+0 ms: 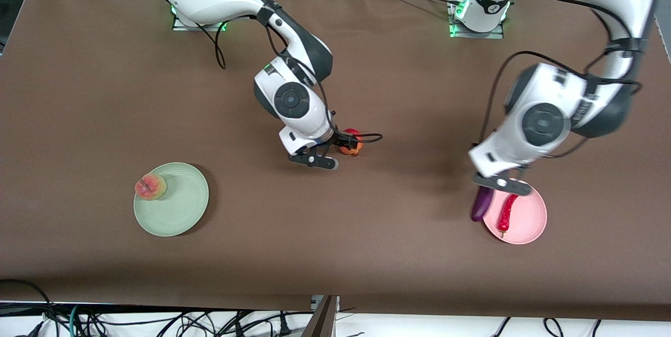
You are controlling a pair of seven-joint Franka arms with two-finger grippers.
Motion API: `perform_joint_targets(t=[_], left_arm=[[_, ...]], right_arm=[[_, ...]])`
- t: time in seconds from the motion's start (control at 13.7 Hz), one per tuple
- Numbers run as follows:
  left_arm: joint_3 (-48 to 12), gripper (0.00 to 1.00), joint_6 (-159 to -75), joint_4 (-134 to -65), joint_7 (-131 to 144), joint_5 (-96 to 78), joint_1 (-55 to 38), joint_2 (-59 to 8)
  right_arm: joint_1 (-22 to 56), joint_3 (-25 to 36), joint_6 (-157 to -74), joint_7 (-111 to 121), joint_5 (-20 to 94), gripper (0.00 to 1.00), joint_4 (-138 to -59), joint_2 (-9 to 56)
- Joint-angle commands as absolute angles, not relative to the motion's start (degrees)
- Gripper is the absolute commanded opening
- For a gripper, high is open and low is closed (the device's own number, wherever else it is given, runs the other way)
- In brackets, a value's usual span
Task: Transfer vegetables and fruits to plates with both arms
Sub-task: 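Place the eggplant on the pink plate while the right gripper grasps the pomegranate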
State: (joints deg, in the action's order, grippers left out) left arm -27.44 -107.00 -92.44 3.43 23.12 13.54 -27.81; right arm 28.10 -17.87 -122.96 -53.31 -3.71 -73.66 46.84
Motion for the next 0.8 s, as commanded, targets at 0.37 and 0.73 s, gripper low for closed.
perform_joint_targets(t=[0.37,0.73], left_arm=[[-23.4,0.06,-113.2,-86.6,-5.8,35.7,15.3,-38.5],[-20.5,0.06,-118.9,-86.7,-5.9,37.5,16.0,-41.9]], right_arm=[[34.6,-17.3,-125.9,-54.1,-9.7,1.0,-73.7,50.5],[36.1,-16.3,-127.1,-54.0,-12.7,1.0,-73.7,52.2]])
